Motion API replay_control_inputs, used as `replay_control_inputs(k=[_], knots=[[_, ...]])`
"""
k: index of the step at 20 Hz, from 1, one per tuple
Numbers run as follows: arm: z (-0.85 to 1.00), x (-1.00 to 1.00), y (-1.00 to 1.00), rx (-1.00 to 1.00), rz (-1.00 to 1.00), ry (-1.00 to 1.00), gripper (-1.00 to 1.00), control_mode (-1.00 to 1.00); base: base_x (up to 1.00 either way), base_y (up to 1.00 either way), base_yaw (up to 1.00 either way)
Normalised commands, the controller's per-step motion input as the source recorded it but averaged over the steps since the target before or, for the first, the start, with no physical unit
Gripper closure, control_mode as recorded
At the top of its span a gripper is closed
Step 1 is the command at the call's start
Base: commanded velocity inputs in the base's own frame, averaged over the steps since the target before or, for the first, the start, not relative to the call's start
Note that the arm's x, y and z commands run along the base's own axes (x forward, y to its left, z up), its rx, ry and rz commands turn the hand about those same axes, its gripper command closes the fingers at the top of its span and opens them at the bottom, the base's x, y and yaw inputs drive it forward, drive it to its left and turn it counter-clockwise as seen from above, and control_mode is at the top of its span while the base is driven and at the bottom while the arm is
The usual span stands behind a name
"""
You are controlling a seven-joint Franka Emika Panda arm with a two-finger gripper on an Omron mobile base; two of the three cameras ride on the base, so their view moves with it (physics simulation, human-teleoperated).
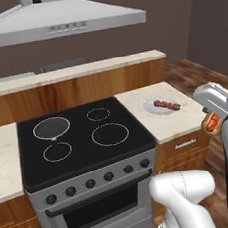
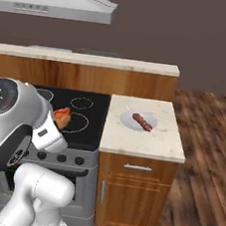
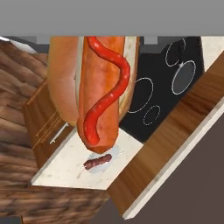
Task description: Place the cold items (lime and sweet potato) from the fridge in one tupperware on the dining counter. Place the warm items (hot dog and kebab skewer) in the stove area in another tupperware.
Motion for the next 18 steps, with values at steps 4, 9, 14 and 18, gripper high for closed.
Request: replay_control_inputs(k=[4,9,14,18], knots=[[0.00,0.00,0.00,0.00,0.00,0.00,1.00,1.00,0.00,-1.00,0.00],[0.00,0.00,0.00,0.00,0.00,0.00,1.00,1.00,0.27,-1.00,0.00],[0.00,0.00,0.00,0.00,0.00,0.00,1.00,1.00,0.53,-0.97,0.04],[0.00,0.00,0.00,0.00,0.00,0.00,1.00,1.00,0.85,-0.82,0.23]])
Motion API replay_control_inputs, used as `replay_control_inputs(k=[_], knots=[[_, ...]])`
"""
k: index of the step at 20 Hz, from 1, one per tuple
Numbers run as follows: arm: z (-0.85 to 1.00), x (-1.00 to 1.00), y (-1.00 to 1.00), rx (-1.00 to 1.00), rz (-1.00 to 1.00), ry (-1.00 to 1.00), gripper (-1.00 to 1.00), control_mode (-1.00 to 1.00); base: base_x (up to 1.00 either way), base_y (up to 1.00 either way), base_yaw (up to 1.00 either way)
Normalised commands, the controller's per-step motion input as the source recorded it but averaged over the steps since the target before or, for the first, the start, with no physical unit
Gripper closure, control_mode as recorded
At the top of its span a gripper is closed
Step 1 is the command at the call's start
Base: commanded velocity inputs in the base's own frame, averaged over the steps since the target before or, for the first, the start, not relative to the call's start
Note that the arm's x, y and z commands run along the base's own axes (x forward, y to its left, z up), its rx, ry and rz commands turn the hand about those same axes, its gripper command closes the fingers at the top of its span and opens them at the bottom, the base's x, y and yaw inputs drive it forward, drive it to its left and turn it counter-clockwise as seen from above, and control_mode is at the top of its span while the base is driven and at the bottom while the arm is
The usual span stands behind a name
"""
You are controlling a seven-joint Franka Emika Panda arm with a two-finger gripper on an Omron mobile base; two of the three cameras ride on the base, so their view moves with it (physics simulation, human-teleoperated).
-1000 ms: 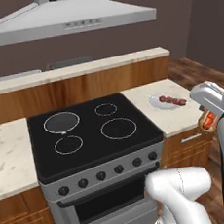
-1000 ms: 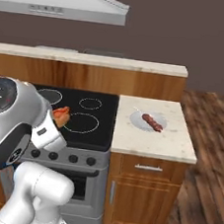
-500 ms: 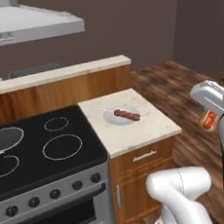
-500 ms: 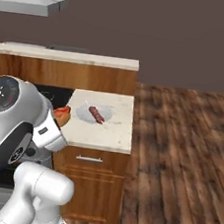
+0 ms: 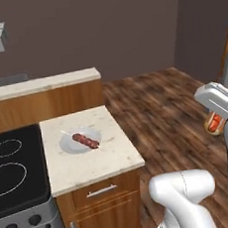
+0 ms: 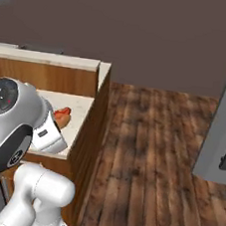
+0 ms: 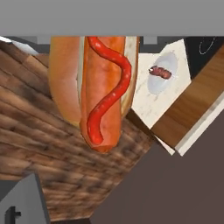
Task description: Place the cold items (lime and sweet potato) from the fridge in one tupperware on the dining counter. Place the warm items (hot dog and kebab skewer) in the stove area in another tupperware.
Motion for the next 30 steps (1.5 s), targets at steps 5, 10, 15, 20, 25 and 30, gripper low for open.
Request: replay_control_inputs(k=[5,10,15,20,25,30], knots=[[0.00,0.00,0.00,0.00,0.00,0.00,1.00,1.00,0.93,-0.72,0.33],[0.00,0.00,0.00,0.00,0.00,0.00,1.00,1.00,0.69,-0.76,0.33],[0.00,0.00,0.00,0.00,0.00,0.00,1.00,1.00,0.41,-0.84,0.26],[0.00,0.00,0.00,0.00,0.00,0.00,1.00,1.00,0.00,-0.95,0.08],[0.00,0.00,0.00,0.00,0.00,0.00,1.00,1.00,0.75,-0.30,0.19],[0.00,0.00,0.00,0.00,0.00,0.00,1.00,1.00,1.00,-0.12,0.27]])
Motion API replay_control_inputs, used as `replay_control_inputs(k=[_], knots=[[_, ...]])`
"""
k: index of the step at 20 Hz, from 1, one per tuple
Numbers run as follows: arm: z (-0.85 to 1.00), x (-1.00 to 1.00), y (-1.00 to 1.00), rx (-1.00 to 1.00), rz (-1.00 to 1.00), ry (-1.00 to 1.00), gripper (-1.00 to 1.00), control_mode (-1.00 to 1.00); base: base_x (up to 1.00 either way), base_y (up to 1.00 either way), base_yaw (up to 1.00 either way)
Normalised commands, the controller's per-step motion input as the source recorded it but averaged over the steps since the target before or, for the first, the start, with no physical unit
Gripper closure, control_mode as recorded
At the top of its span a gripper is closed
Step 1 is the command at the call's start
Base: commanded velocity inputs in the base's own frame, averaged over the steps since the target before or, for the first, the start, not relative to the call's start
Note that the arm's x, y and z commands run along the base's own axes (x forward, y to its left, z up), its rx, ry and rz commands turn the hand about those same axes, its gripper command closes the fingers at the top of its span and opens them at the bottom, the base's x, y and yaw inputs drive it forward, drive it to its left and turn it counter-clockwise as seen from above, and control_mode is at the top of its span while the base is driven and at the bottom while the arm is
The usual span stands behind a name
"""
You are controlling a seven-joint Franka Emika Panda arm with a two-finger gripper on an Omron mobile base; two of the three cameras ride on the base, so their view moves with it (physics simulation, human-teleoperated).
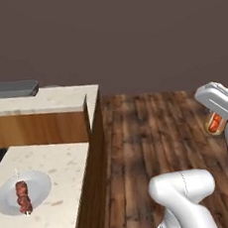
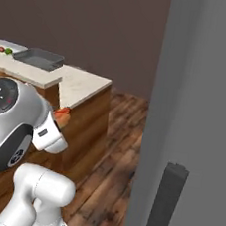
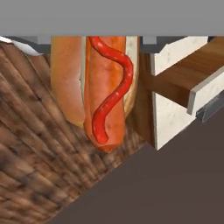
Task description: Place the cold items (lime and sweet potato) from the fridge in one tupperware on the dining counter. Place the warm items (hot dog and kebab skewer) in the stove area in another tupperware.
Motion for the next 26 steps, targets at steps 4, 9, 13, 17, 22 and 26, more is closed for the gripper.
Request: replay_control_inputs(k=[4,9,13,17,22,26], knots=[[0.00,0.00,0.00,0.00,0.00,0.00,1.00,1.00,1.00,-0.31,0.38],[0.00,0.00,0.00,0.00,0.00,0.00,1.00,1.00,1.00,-0.56,0.49],[0.00,0.00,0.00,0.00,0.00,0.00,1.00,1.00,0.96,-0.66,0.48],[0.00,0.00,0.00,0.00,0.00,0.00,1.00,1.00,0.80,-0.77,0.46],[0.00,0.00,0.00,0.00,0.00,0.00,1.00,1.00,0.66,-0.83,0.44],[0.00,0.00,0.00,0.00,0.00,0.00,1.00,1.00,0.59,-0.86,0.44]])
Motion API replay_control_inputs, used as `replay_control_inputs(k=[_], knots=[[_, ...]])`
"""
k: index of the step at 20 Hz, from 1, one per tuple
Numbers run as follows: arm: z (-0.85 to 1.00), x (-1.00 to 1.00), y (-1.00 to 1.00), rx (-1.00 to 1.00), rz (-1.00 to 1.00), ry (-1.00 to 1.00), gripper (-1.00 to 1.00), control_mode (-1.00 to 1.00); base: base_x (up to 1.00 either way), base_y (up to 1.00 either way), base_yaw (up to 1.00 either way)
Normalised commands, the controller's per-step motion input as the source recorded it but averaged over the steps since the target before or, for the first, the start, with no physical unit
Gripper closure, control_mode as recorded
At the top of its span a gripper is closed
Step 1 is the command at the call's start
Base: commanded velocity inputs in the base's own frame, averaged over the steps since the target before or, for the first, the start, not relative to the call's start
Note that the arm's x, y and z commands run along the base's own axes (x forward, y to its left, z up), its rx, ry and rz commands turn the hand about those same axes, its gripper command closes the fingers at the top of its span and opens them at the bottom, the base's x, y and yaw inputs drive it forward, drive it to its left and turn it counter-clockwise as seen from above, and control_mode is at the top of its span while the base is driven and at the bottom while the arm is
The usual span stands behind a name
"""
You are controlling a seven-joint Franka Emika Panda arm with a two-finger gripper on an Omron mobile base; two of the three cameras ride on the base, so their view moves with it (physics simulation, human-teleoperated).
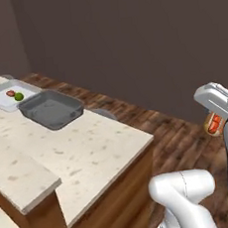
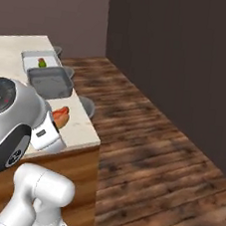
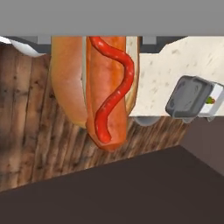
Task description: Place the cold items (lime and sweet potato) from the fridge in one tupperware on the dining counter. Place the warm items (hot dog and kebab skewer) in the stove area in another tupperware.
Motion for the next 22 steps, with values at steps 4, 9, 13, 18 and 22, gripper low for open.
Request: replay_control_inputs(k=[4,9,13,18,22], knots=[[0.00,0.00,0.00,0.00,0.00,0.00,1.00,1.00,0.54,-0.87,0.43],[0.00,0.00,0.00,0.00,0.00,0.00,1.00,1.00,0.48,-0.89,0.42],[0.00,0.00,0.00,0.00,0.00,0.00,1.00,1.00,0.44,-0.84,0.49],[0.00,0.00,0.00,0.00,0.00,0.00,1.00,1.00,0.36,-0.67,0.65],[0.00,0.00,0.00,0.00,0.00,0.00,1.00,1.00,0.37,-0.67,0.66]])
